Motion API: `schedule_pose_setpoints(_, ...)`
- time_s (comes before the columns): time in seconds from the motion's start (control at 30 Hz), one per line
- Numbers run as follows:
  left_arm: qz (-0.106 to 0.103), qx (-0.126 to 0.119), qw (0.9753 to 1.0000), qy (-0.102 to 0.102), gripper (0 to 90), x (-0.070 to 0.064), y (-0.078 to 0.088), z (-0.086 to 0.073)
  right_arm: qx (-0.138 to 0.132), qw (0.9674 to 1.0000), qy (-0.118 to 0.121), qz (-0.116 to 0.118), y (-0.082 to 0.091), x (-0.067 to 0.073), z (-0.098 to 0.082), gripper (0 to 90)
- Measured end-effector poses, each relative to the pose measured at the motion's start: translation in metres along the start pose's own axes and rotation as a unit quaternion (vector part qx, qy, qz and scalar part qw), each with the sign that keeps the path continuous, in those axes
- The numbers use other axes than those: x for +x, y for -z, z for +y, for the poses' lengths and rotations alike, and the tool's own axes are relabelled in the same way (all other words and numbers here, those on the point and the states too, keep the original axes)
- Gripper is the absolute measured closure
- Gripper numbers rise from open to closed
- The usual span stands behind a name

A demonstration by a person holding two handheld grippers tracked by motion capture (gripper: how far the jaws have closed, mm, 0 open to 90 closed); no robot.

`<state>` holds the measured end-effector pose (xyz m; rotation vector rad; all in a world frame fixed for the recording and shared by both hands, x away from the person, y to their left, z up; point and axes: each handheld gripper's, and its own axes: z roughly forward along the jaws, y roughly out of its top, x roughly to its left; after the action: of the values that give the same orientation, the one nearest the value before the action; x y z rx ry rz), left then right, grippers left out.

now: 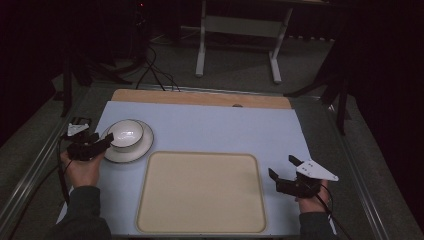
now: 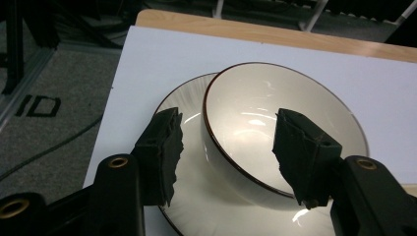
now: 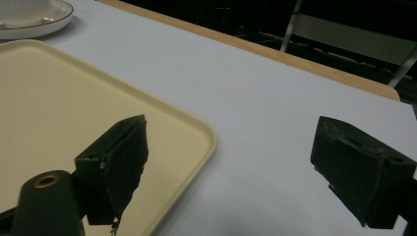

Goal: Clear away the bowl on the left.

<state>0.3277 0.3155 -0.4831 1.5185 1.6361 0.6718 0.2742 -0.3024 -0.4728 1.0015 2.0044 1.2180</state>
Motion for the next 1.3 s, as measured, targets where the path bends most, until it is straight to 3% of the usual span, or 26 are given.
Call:
schedule_pose_setpoints(0.27,0.012,0.028,0.9993,0.022,49.4,0.003,-0.015,-0.002,0.000,1.0000,0.000,0.000,0.000,0.000,0.000,13.9)
schedule_pose_setpoints(0.67,0.004,0.051,0.9975,0.049,55.0,0.003,-0.029,-0.003,-0.002,1.0000,0.002,0.000,0.000,0.000,0.000,13.9)
schedule_pose_setpoints(0.8,0.004,0.059,0.9960,0.066,55.6,0.003,-0.033,-0.003,-0.001,1.0000,0.002,0.000,0.000,0.000,0.000,13.9)
schedule_pose_setpoints(1.0,0.005,0.076,0.9941,0.077,59.3,0.001,-0.041,-0.005,0.000,1.0000,0.005,-0.001,0.000,0.000,0.000,13.9)
schedule_pose_setpoints(1.13,0.006,0.085,0.9908,0.105,60.5,0.002,-0.043,-0.005,0.000,1.0000,0.005,0.000,0.000,0.001,0.000,13.9)
schedule_pose_setpoints(1.3,0.001,0.090,0.9890,0.117,62.8,0.002,-0.045,-0.005,0.001,1.0000,0.006,-0.001,0.000,0.001,0.000,14.0)
